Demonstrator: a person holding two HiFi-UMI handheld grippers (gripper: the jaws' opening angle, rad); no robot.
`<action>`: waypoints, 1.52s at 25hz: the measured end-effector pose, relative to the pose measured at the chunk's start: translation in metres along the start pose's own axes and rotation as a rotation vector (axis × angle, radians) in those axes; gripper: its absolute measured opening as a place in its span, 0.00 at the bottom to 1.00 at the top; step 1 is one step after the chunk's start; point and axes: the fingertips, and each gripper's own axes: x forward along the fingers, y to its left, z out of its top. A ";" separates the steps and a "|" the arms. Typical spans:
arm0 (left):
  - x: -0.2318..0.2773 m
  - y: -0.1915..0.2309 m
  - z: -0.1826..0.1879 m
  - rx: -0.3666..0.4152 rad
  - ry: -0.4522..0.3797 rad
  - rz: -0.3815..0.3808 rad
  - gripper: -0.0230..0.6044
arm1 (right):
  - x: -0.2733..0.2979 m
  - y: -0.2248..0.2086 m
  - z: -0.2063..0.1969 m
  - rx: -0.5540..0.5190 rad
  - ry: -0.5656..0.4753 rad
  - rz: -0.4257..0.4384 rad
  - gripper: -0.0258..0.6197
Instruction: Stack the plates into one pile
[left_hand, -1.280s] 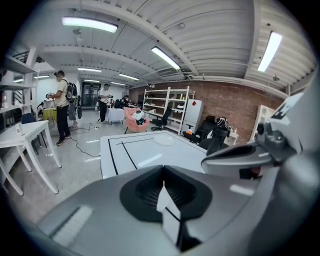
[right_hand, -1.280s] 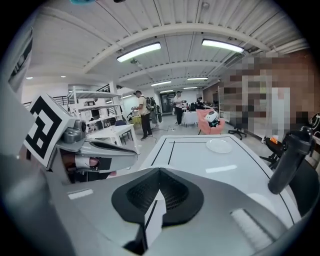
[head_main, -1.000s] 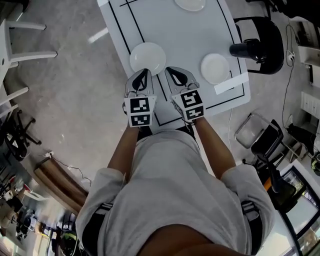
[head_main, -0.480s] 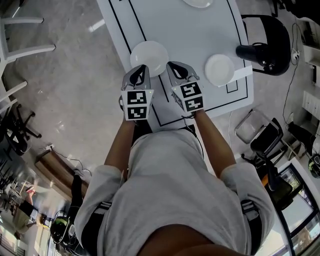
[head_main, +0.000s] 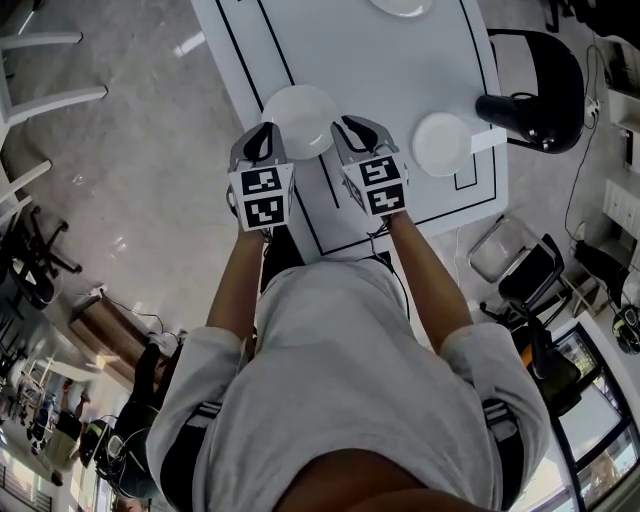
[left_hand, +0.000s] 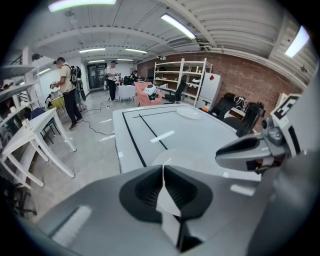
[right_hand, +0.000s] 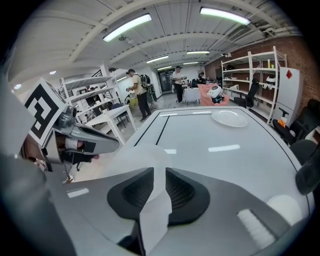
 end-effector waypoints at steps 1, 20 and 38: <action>0.002 0.002 -0.001 -0.004 0.002 0.004 0.08 | 0.002 0.000 -0.002 0.001 0.009 0.004 0.17; 0.023 0.010 -0.039 -0.190 0.191 -0.075 0.27 | 0.023 -0.009 -0.025 0.119 0.129 -0.018 0.26; 0.014 0.002 -0.048 -0.233 0.218 -0.109 0.18 | 0.016 -0.007 -0.016 0.097 0.099 -0.051 0.18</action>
